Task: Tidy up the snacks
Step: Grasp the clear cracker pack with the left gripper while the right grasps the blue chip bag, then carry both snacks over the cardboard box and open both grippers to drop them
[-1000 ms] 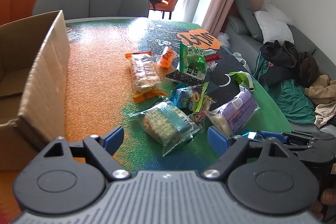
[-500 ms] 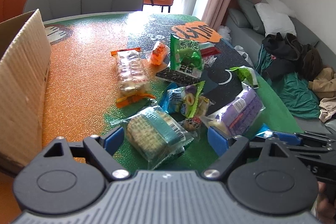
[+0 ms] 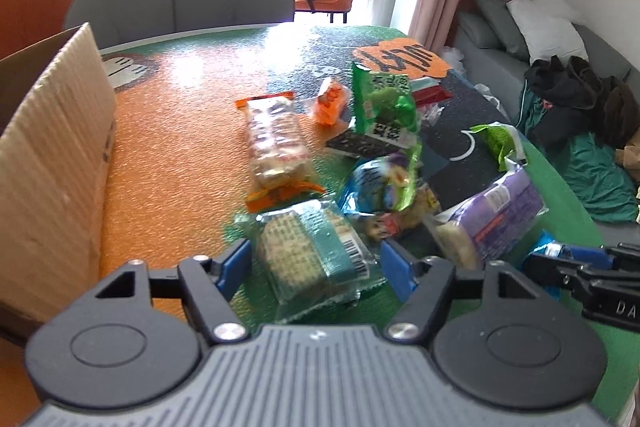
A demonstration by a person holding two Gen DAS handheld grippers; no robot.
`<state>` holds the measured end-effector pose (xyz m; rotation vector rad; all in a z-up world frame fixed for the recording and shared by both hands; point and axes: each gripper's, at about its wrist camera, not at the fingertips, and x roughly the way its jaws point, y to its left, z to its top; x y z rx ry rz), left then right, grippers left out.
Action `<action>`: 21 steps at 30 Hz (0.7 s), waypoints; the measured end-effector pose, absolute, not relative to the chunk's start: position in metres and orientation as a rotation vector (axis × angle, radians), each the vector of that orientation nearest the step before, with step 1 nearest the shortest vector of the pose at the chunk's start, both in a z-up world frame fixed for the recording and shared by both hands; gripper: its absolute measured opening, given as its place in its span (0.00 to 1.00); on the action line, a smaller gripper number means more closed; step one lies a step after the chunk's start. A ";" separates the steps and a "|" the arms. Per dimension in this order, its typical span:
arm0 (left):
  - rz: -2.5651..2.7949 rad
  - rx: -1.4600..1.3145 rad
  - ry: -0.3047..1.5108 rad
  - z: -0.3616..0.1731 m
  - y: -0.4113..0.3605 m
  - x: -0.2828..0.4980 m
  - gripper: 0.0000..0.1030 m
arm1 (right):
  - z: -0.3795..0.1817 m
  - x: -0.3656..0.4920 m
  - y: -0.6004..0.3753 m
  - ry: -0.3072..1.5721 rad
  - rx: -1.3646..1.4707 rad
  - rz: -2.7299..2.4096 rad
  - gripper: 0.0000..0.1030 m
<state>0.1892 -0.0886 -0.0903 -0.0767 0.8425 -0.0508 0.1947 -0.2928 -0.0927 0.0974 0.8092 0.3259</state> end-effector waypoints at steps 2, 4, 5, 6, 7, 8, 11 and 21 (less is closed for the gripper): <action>-0.041 -0.078 0.845 -0.090 -0.084 0.185 0.66 | -0.093 0.195 -0.292 0.807 0.094 0.321 0.38; -0.030 -0.081 0.849 -0.089 -0.079 0.181 0.66 | -0.093 0.195 -0.292 0.805 0.090 0.316 0.39; -0.023 -0.083 0.851 -0.089 -0.077 0.180 0.66 | -0.093 0.194 -0.291 0.803 0.088 0.314 0.39; -0.017 -0.085 0.852 -0.089 -0.075 0.179 0.65 | -0.093 0.194 -0.290 0.803 0.087 0.312 0.40; -0.011 -0.086 0.854 -0.088 -0.073 0.177 0.65 | -0.093 0.194 -0.290 0.803 0.085 0.310 0.40; -0.006 -0.085 0.854 -0.088 -0.071 0.177 0.65 | -0.093 0.194 -0.290 0.803 0.084 0.308 0.41; -0.002 -0.089 0.854 -0.087 -0.070 0.178 0.65 | -0.093 0.194 -0.288 0.803 0.078 0.308 0.45; 0.009 -0.041 0.829 -0.094 -0.081 0.195 0.66 | -0.095 0.196 -0.279 0.794 -0.002 0.297 0.68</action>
